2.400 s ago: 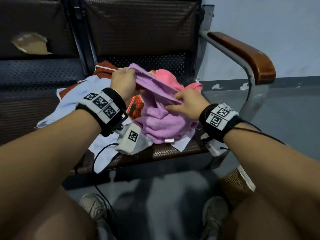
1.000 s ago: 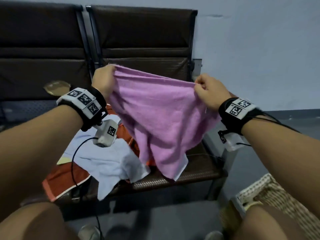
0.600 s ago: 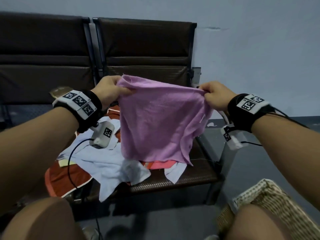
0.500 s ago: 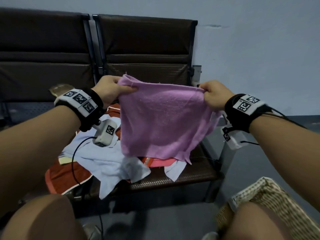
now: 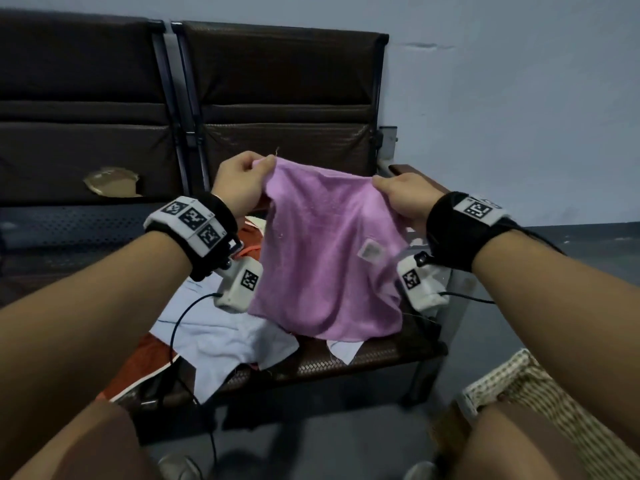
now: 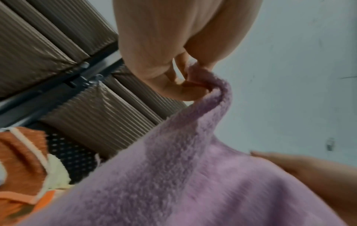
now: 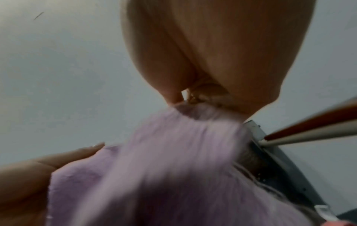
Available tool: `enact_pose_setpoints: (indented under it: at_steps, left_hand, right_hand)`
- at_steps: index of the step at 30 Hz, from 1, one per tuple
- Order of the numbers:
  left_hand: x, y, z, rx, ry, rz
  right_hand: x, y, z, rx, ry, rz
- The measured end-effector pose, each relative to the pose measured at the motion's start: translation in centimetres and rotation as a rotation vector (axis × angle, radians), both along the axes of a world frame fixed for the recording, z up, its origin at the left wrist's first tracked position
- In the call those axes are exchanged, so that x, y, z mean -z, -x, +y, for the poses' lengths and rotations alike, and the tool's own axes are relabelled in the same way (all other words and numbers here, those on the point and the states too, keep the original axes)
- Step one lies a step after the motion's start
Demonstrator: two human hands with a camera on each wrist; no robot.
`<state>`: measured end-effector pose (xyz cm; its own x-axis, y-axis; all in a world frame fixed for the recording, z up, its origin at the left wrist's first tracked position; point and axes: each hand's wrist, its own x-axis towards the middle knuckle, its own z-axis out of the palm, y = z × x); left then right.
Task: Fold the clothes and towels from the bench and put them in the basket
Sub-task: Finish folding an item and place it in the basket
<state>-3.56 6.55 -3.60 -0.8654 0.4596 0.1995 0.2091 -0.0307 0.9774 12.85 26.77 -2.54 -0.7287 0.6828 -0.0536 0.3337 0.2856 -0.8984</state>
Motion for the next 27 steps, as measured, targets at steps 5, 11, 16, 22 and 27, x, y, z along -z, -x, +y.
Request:
enact_pose_setpoints:
  at_steps: [5,11,16,22,27]
  left_hand:
    - [-0.8,-5.1,1.9,0.179,-0.054,0.085]
    - [-0.4,-8.3,1.7,0.411,0.051,0.071]
    - [0.1,-6.2,1.5,0.169,0.000,-0.055]
    - [0.5,-4.6,1.1,0.536,0.149,-0.228]
    - [0.5,-2.3,2.1,0.431,0.186,-0.105]
  right_hand:
    - [-0.7,1.8,-3.2,-0.053,0.321,0.181]
    - [-0.5,1.8,-4.2,-0.179,0.310,0.117]
    - [0.7,0.6,-4.0,-0.382,0.206,0.076]
    - [0.3,-0.3,-3.7,-0.472,0.178,0.101]
    - [0.0,-1.0,-0.5,-0.351,-0.241,-0.267]
